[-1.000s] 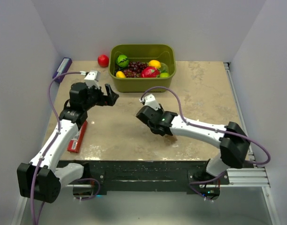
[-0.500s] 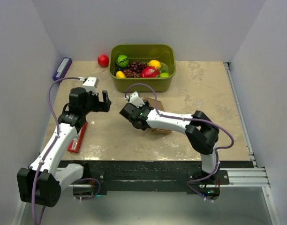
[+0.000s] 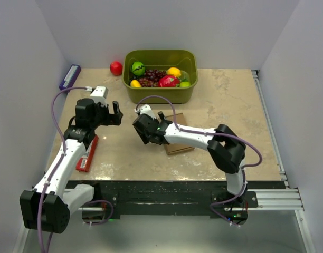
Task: Fold the paper box
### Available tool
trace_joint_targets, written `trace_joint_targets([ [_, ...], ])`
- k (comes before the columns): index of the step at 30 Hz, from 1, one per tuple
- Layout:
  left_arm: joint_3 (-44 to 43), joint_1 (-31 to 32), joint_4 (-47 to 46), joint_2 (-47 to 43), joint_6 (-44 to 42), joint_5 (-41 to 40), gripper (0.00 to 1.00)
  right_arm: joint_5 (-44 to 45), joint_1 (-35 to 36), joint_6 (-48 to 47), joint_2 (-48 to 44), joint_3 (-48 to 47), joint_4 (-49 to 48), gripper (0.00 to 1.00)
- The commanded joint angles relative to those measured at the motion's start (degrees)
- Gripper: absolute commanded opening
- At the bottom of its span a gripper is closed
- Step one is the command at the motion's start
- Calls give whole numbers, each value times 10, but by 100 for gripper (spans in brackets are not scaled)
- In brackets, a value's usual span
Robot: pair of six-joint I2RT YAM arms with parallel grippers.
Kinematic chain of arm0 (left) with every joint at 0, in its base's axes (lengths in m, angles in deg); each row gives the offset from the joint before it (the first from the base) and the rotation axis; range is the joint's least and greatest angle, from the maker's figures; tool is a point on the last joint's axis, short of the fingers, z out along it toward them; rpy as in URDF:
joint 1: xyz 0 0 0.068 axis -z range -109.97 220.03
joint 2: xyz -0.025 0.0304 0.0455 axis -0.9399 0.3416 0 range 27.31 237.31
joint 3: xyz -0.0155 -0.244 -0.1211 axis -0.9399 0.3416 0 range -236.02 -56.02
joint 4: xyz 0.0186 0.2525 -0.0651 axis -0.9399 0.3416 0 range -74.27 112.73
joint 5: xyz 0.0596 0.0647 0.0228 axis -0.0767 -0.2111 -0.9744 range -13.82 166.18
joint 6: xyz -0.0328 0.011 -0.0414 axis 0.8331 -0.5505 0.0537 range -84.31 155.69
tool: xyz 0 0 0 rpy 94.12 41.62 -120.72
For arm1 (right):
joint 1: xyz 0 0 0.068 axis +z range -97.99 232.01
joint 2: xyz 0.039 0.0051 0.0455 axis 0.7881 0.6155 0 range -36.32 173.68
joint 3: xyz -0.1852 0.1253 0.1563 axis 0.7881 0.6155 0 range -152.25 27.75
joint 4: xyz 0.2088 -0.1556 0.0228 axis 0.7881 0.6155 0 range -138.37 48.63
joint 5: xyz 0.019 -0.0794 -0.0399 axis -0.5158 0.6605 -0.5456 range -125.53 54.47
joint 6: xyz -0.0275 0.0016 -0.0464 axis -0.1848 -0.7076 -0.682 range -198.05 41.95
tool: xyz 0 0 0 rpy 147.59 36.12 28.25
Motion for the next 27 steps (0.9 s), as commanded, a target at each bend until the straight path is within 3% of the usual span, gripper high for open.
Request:
trace_joint_targets([
  [1,8,-15,-30,-28,-1,17,100,-104,-8,-22,-111,39,-117,99],
  [4,16,-22,-45,-43,0,25,100,-169,-39,-27,-140,61,-149,99],
  [8,23,-23,-60,-57,2,36,99,-187,-83,-40,-241,151,-235,99],
  [12,33,-23,-77,-78,2,33,100,-251,-184,-23,-328,235,-302,99],
  [21,51,-23,-116,-124,11,27,100,-301,-363,-10,-495,352,-312,99],
  [27,60,-23,-127,-142,13,20,99,-311,-406,-22,-570,369,-291,99],
])
